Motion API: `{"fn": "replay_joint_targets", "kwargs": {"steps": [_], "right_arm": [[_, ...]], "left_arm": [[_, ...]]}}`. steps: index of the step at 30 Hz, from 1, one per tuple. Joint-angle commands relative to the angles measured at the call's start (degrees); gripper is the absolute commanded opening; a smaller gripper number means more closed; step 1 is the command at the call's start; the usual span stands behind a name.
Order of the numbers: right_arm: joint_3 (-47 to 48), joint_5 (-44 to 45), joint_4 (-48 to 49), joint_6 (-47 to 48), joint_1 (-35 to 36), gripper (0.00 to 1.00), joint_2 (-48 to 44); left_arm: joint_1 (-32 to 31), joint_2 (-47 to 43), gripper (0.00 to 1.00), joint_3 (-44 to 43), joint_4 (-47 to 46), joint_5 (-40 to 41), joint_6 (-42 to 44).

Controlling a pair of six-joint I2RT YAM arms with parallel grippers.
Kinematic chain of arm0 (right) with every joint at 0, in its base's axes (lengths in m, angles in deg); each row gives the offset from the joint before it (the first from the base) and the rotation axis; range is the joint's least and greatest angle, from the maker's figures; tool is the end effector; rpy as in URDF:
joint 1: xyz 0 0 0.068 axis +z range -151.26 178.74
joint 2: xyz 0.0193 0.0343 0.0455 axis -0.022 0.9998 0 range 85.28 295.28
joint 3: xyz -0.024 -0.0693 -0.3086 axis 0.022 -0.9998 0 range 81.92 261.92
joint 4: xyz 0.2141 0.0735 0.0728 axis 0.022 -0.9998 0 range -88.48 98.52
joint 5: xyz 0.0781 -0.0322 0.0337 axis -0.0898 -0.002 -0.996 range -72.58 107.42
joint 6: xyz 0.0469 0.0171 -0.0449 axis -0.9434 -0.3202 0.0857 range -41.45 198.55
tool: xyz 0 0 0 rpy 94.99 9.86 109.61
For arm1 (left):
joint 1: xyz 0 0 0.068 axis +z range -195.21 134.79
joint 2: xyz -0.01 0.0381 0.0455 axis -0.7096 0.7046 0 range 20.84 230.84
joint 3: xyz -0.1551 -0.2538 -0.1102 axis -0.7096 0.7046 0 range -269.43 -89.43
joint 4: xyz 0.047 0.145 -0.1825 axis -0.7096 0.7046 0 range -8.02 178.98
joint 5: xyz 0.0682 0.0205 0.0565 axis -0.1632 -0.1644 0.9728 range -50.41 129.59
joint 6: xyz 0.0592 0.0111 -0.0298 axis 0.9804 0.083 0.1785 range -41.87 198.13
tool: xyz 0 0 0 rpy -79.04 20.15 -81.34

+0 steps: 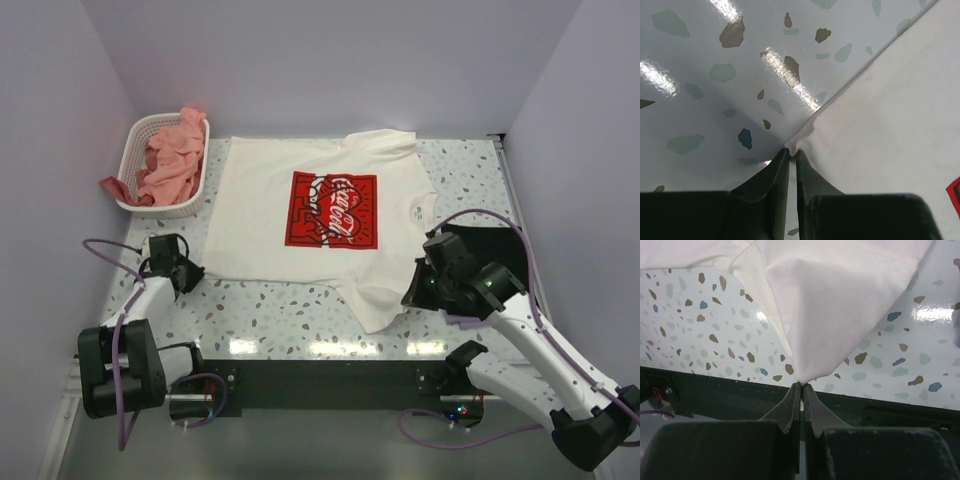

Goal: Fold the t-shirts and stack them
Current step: Fold the tshirt

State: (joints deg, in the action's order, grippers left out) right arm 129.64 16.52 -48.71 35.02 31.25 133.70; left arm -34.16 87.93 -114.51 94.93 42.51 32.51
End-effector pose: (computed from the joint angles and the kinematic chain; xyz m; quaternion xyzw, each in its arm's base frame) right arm 0.0861 0.0559 0.2944 0.0902 0.9568 0.1761 0.2129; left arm 0.1721 0.0364 0.1919 -0.4592 0.8354 -0.0662 0.2946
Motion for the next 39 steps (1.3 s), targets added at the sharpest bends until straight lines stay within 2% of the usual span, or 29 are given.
{"fn": "replay_joint_targets", "kwargs": {"steps": [1, 2, 5, 26, 30, 34, 37, 39], "right_arm": [[3.25, 1.70, -0.25, 1.34, 0.01, 0.00, -0.35], [3.43, 1.87, -0.86, 1.34, 0.01, 0.00, -0.52], [4.30, 2.84, -2.61, 1.69, 0.01, 0.00, -1.40], [6.76, 5.13, -16.94, 0.02, 0.01, 0.00, -14.58], [6.59, 4.07, -15.73, 0.81, 0.01, 0.00, -15.38], [7.03, 4.68, -8.28, 4.14, 0.09, 0.00, -7.94], [8.08, 6.61, 0.35, 7.39, 0.01, 0.00, -1.07], [9.31, 9.59, 5.61, 8.72, -0.60, 0.00, 7.45]], "left_arm": [[-0.41, 0.85, 0.15, -0.93, -2.23, 1.39, -0.34], [-0.41, 0.76, 0.09, -1.11, -2.23, 1.39, -0.17], [-0.41, -0.46, 0.00, -1.64, -1.09, 1.74, 0.10], [-0.15, -18.22, 0.00, -2.60, 13.50, 5.61, -0.78], [-0.15, -19.45, 0.00, -4.79, 12.28, 4.47, 0.00], [-1.20, -13.77, 0.00, -7.08, 6.84, -0.01, 0.54], [-5.05, -5.35, 0.00, -11.38, 5.16, 2.08, -0.42], [-7.17, 0.29, 0.00, -14.02, 2.88, 2.88, -1.91]]}}
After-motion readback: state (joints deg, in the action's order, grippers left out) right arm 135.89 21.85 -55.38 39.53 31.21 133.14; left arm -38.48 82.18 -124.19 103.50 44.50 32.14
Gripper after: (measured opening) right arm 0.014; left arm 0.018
